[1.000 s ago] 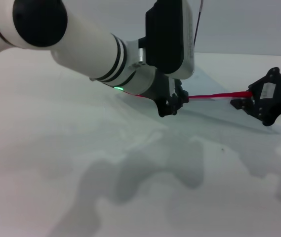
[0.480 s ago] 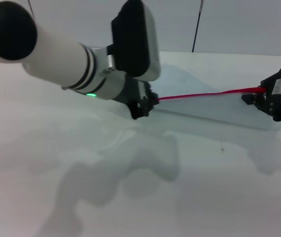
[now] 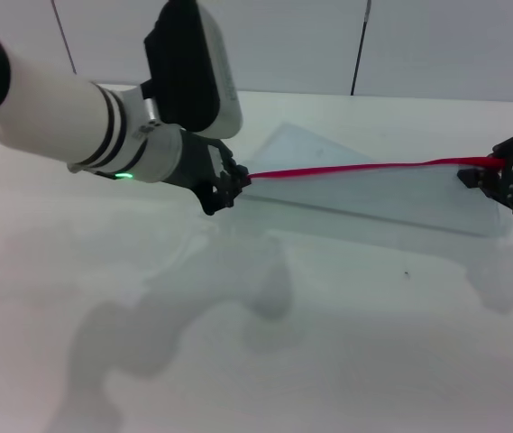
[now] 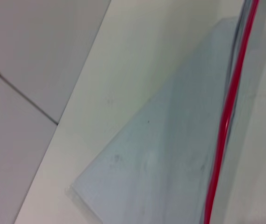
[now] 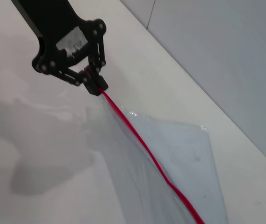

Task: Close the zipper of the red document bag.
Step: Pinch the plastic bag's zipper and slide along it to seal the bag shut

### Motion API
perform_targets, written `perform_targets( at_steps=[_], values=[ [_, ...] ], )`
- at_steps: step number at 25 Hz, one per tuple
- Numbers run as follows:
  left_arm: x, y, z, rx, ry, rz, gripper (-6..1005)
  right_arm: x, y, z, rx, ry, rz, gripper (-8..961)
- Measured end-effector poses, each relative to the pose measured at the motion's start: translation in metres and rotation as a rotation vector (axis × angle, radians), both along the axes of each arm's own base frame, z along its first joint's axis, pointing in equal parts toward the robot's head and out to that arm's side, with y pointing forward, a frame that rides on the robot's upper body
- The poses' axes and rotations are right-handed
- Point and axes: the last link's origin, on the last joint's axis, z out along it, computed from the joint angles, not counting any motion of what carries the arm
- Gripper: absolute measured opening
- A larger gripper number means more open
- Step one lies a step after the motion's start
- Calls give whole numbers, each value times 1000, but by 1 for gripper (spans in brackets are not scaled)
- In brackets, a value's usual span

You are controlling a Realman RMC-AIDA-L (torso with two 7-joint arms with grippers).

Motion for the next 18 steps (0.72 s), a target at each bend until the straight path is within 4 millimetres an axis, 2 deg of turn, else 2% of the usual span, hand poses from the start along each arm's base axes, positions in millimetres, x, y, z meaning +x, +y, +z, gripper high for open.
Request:
perform_targets(
  at_steps=[18],
  values=[
    [-27,-3,9,34,8,70,131,10,2,3,12,11,-27,57]
  ],
)
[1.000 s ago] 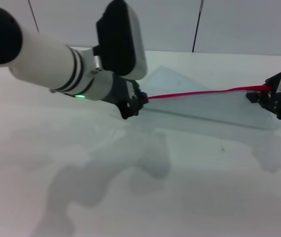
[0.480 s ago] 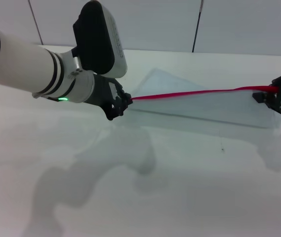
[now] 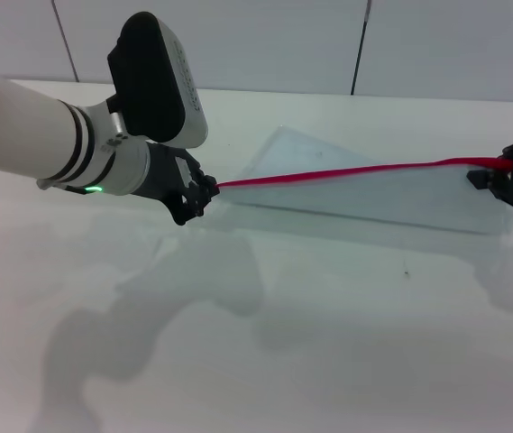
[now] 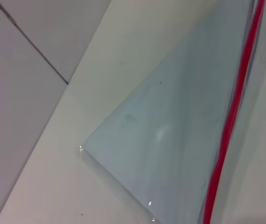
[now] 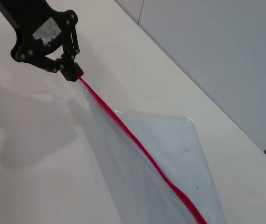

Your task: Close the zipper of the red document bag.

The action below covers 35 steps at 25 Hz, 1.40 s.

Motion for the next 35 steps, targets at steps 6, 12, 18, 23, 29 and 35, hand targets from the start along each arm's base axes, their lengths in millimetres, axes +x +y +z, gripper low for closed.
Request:
perform_targets(
  at_steps=[6,12,18,23,29,35],
  values=[
    [1,0,0,2,-2,-1,152,0,1,-2,-9,0,4,58],
    [4,6,7,34,-48,18,173,-5,0,-5,-43,-2,30,58],
    [10,13,21,73,-149,51,231,-3,1,-10,-68,3,13,59],
    [17,15,33,95,-256,53,340,1,6,3,-9,32,-11,317],
    [27,4,57,137,-459,-31,521,7,13,26,106,137,-37,540],
    [18,-1,99,275,-746,-79,692,9,15,37,199,416,11,659]
  ],
)
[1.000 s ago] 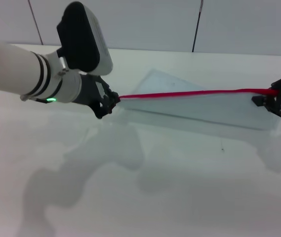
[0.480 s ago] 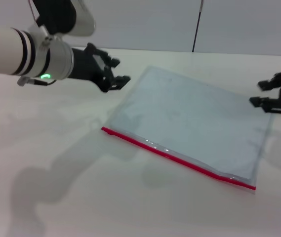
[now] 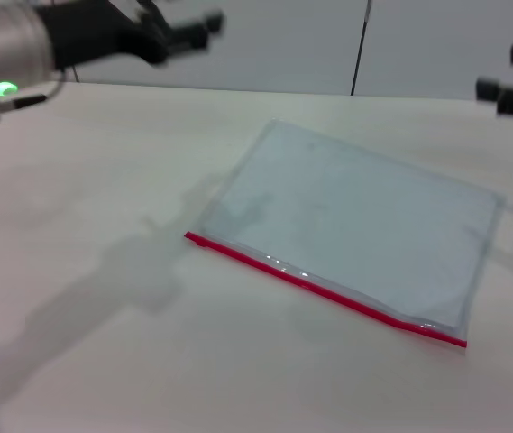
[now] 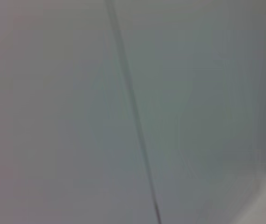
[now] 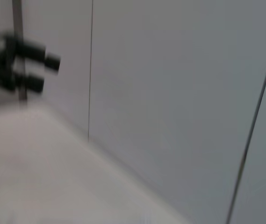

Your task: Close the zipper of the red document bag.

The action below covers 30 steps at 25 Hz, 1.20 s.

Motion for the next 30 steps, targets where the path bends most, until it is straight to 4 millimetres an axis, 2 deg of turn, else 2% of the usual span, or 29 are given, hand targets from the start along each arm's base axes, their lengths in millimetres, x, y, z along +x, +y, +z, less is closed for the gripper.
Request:
perform_targets(
  at_steps=[3,5,10,18,22,30],
  values=[
    [-6,-2,8,44,-74,-3,721,8,-6,5,75,169,47,718],
    [-21,-8,14,116,-179,-2,730,15,-9,5,128,243,66,725],
    [-53,-14,18,216,-377,68,726,34,-8,-11,240,337,57,737],
    [-55,-19,-18,299,-314,10,726,66,4,-45,405,296,-30,732],
    [-62,-19,-18,366,-285,11,726,77,4,-43,495,334,-70,733],
    [-91,-19,-8,520,-295,98,726,104,2,-35,677,353,-192,733]
  ],
)
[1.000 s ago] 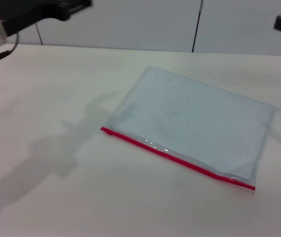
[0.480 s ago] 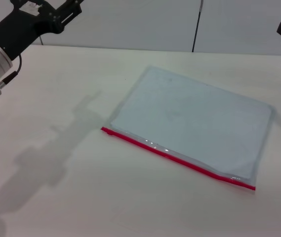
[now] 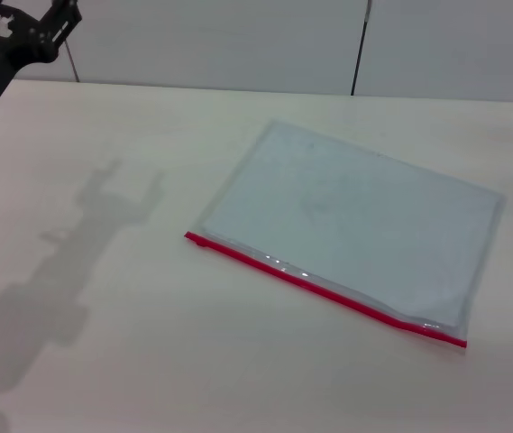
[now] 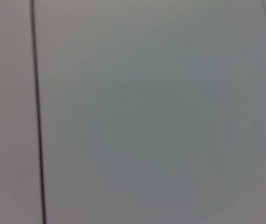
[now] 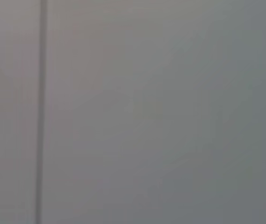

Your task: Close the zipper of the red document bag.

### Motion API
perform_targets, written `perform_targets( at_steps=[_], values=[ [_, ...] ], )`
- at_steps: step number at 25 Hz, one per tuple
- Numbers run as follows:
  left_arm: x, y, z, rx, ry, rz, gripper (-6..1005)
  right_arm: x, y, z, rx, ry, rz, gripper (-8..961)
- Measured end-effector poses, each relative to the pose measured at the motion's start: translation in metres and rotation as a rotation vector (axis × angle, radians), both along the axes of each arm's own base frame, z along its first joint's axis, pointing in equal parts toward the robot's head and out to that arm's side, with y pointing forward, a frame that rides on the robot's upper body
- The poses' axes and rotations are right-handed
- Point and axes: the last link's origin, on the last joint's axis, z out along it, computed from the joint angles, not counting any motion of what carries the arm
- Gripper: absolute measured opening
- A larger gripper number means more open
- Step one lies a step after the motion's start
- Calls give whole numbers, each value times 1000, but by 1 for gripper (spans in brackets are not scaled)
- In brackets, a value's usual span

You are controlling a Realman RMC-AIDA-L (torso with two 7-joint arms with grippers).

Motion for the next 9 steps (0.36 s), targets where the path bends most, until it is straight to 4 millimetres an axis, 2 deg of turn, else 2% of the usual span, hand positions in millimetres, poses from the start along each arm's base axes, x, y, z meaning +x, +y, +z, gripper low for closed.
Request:
perform_targets(
  at_steps=[3,9],
  values=[
    [-5,0,0,17,-11,20,726,8,-2,2,49,20,-45,733],
    [-9,-1,5,50,-30,37,726,11,-5,1,82,16,-59,732]
  ],
)
